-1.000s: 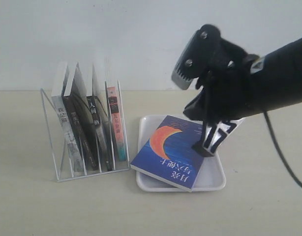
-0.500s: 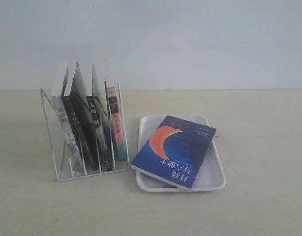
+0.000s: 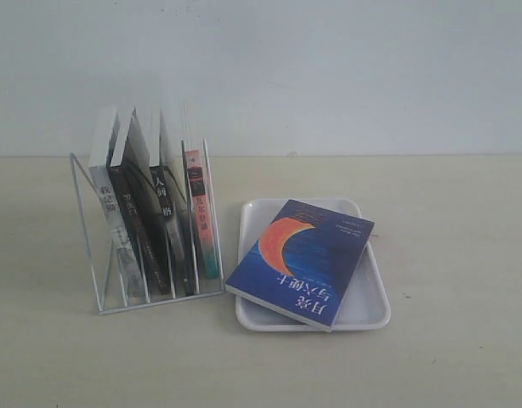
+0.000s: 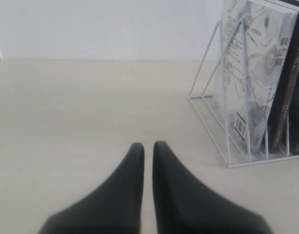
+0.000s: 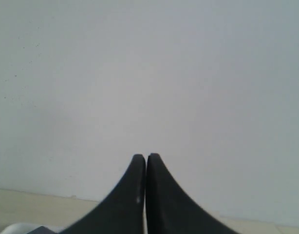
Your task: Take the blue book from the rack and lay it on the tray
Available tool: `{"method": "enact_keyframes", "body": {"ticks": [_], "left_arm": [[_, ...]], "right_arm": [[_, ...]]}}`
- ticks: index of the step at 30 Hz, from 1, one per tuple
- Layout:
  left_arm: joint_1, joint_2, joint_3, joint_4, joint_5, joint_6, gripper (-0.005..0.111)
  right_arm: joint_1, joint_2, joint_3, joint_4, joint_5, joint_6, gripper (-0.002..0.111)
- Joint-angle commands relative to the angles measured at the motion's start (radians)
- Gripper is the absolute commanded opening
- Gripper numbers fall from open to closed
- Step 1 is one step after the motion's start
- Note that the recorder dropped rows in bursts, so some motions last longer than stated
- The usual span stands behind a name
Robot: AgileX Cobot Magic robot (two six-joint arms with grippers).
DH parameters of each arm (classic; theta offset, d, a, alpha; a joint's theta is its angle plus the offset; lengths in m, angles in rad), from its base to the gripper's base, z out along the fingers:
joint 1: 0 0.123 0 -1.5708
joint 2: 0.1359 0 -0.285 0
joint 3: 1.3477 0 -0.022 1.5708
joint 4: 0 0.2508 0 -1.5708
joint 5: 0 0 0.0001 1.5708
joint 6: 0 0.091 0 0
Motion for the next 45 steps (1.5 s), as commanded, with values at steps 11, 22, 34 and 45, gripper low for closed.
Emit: {"method": "enact_keyframes", "body": {"ticks": [11,22,34,45], "left_arm": [[-0.008,-0.002,0.004,0.003,-0.008,0.002,0.006],[-0.008,-0.002,0.004,0.003,-0.008,0.002,0.006],[-0.008,-0.002,0.004,0.003,-0.008,0.002,0.006],[-0.008,-0.002,0.004,0.003,-0.008,0.002,0.006]], "right_arm": [[-0.005,-0.007,0.058,-0.185,0.136,0.294,0.0],[-0.005,-0.007,0.188,-0.221,0.097,0.391,0.0],[-0.005,-0.007,0.188,-0.234,0.315,0.354,0.0],[-0.005,-0.007,0.188,-0.193,0.319,0.388,0.0]]}}
